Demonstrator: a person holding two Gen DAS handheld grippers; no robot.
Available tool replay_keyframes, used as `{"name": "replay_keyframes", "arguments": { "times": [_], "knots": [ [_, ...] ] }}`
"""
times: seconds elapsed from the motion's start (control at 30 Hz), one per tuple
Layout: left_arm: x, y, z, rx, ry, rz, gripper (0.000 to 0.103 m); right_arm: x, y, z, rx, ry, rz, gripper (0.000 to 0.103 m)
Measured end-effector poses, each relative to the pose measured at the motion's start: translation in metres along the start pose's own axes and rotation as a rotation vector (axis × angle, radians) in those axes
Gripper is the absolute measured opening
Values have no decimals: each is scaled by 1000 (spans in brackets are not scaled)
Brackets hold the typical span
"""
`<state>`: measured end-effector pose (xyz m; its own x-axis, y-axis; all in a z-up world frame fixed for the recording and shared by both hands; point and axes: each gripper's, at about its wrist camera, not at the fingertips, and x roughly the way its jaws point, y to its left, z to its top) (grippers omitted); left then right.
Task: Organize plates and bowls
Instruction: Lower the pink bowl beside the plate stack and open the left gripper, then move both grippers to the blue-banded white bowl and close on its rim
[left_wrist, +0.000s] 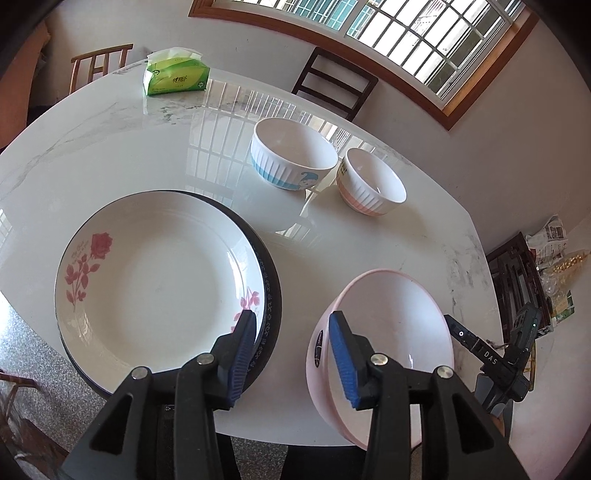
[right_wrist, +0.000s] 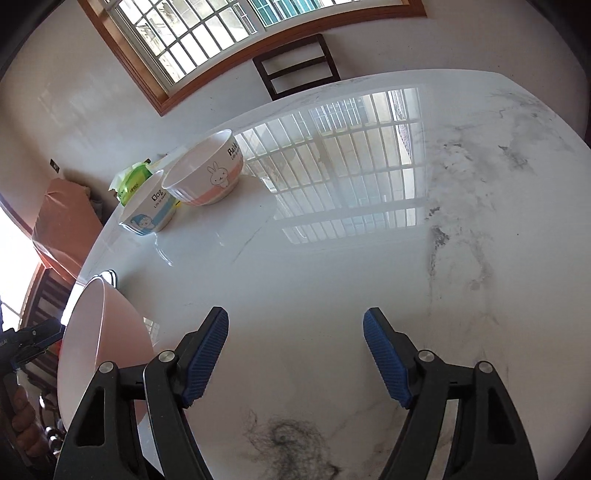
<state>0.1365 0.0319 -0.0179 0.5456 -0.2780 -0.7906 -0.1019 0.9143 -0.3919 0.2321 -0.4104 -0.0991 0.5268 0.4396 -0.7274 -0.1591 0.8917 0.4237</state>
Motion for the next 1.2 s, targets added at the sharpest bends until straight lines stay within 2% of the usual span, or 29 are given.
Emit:
{"name": "replay_keyframes", "arguments": {
  "times": [0.2, 0.33, 0.6, 0.7, 0.87, 0.93, 1.2],
  "knots": [
    [3, 3, 11, -1, -1, -1, 42, 0, 8, 5, -25, 25, 16, 74],
    [4, 1, 22, 22, -4, 13, 42, -9, 23, 20, -55, 54, 72, 74],
    [6, 6, 58, 31, 1, 21, 42, -23, 78, 61, -99, 150, 219, 74],
    [9, 8, 74, 40, 10, 19, 42, -20, 98, 78, -107, 190, 249, 68],
    [18, 11, 102, 51, 15, 17, 42, -2, 140, 100, -154, 253, 263, 57],
    [23, 13, 113, 52, 26, 5, 42, 9, 156, 107, -169, 279, 264, 56],
    [53, 28, 157, -2, 64, -6, 42, 66, 180, 131, -99, 356, 246, 51]
  ]
}}
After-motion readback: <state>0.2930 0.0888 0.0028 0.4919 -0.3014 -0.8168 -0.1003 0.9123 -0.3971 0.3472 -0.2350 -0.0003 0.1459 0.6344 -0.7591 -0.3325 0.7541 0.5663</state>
